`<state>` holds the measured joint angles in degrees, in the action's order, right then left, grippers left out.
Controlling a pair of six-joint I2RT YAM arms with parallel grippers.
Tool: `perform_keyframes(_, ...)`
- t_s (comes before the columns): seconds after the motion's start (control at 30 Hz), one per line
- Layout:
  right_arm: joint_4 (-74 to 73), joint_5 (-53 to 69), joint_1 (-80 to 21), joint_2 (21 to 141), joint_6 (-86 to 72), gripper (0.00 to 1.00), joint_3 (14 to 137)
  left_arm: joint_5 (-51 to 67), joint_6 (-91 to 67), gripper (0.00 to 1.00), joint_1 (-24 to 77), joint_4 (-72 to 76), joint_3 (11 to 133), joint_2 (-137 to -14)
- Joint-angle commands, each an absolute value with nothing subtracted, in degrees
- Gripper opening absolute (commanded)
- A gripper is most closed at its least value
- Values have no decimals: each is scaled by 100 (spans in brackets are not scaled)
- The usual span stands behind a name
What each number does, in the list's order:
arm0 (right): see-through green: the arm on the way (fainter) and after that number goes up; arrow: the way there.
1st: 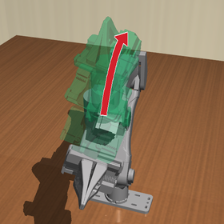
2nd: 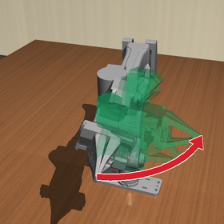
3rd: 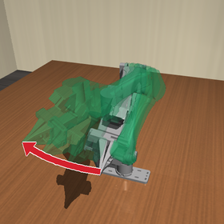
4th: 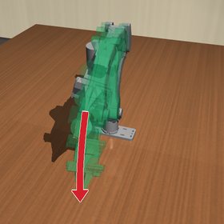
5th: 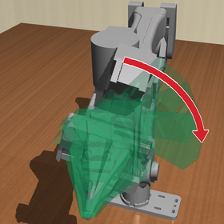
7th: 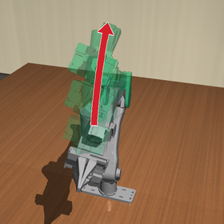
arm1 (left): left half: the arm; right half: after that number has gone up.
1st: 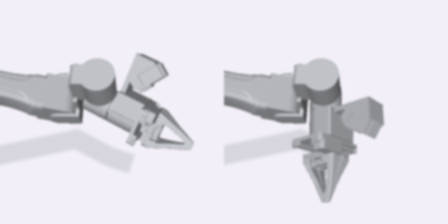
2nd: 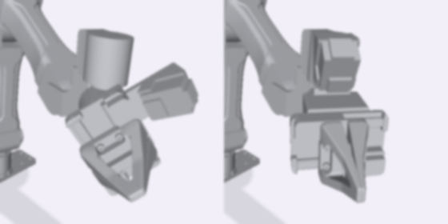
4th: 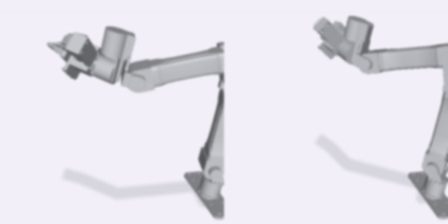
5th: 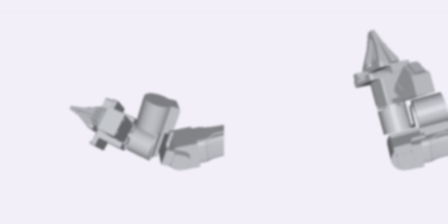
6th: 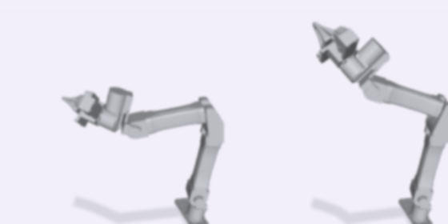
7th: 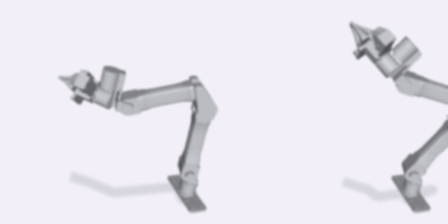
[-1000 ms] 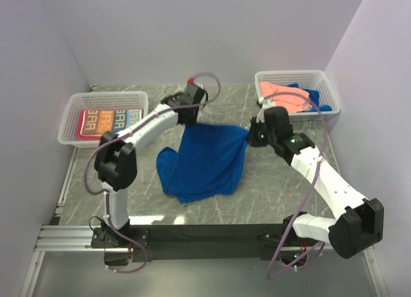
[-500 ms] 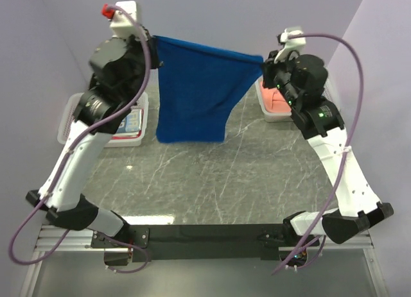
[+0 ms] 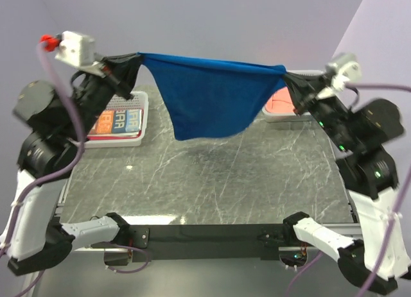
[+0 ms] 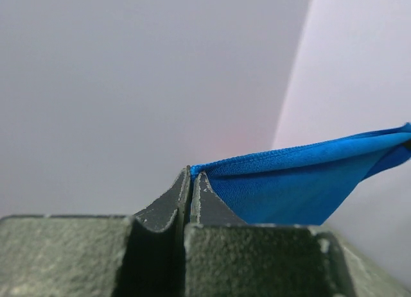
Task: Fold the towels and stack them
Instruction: Flatten out the crumpled towel, then fold the towel
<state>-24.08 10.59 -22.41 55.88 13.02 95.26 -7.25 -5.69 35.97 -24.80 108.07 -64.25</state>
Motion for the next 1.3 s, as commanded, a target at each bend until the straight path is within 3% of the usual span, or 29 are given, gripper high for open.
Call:
perform_keyframes(0.0, -2777, 1151, -2162, 5309, 1556, 0, 9712, -440, -633, 1, 3516, -2302, 10889, -6004)
perform_keyframes(0.27, -2796, 1397, -2162, 5185, 1433, 0, 9677, -368, -1001, 1, 3524, -2435, 10540, -5784)
perform_keyframes(0.43, -2374, 1047, -2171, 5492, 1371, 0, 8879, -1395, -1256, 0, 3524, -1971, 9530, -5897)
perform_keyframes(0.6, -1557, 186, -2057, 6449, 1432, 0, 8420, -2118, -1248, 0, 3280, -1556, 9290, -7318)
perform_keyframes(0.77, -978, 9, -1829, 8163, 1521, 0, 8709, -1723, -1713, 1, 2270, -1257, 9843, -9267)
perform_keyframes(0.97, -273, 97, -1617, 9903, 1714, 0, 9271, -1302, -1688, 0, 1811, -888, 10704, -10983)
perform_keyframes(1.27, -17, 70, -1529, 11241, 1863, 0, 9896, -660, -1687, 0, 1468, -721, 11487, -12225)
